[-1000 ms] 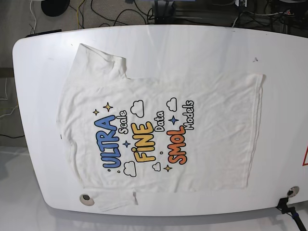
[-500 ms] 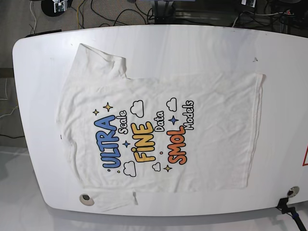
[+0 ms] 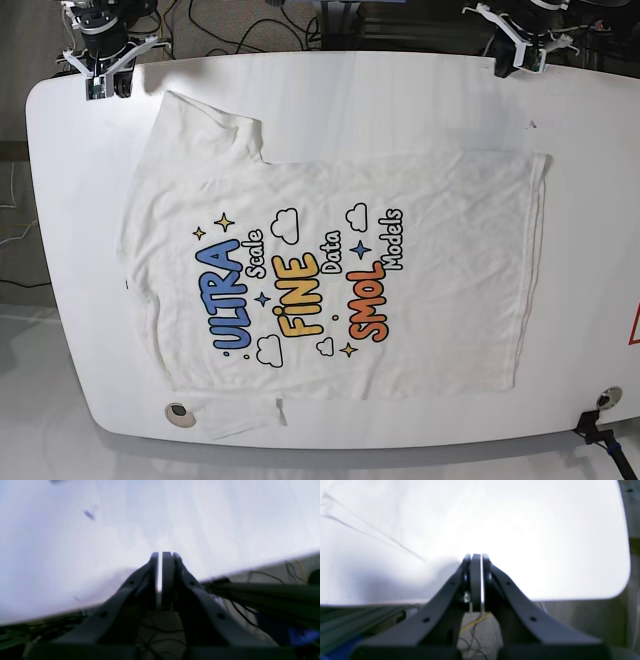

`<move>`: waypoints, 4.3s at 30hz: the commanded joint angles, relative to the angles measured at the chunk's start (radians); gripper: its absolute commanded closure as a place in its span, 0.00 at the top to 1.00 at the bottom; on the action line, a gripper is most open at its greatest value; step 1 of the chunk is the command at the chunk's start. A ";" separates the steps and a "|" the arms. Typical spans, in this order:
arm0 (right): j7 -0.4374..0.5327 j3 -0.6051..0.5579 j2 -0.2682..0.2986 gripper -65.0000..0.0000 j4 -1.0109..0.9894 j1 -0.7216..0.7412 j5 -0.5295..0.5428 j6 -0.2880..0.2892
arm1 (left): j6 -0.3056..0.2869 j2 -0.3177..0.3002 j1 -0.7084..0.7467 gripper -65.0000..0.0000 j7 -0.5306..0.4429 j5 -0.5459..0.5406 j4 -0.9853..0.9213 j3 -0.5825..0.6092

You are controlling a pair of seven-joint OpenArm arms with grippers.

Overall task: Fold the T-shirt properly
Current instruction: 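Move both grippers over the shoulder edges of the white T-shirt, then lower the right gripper and pinch the shoulder edge beside the collar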

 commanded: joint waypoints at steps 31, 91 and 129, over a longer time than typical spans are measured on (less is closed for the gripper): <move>-0.404 0.229 0.255 0.20 -0.030 0.223 0.456 0.320 | -0.012 0.054 -0.181 0.21 0.194 -0.022 0.162 -0.066; -0.506 0.025 0.054 0.29 -0.345 0.588 0.430 0.253 | -0.034 0.044 -0.289 0.38 0.221 -0.158 0.145 -0.062; -0.590 -0.014 0.060 0.33 -0.436 0.613 0.309 0.206 | -0.038 0.045 -0.289 0.37 0.225 -0.145 0.139 -0.062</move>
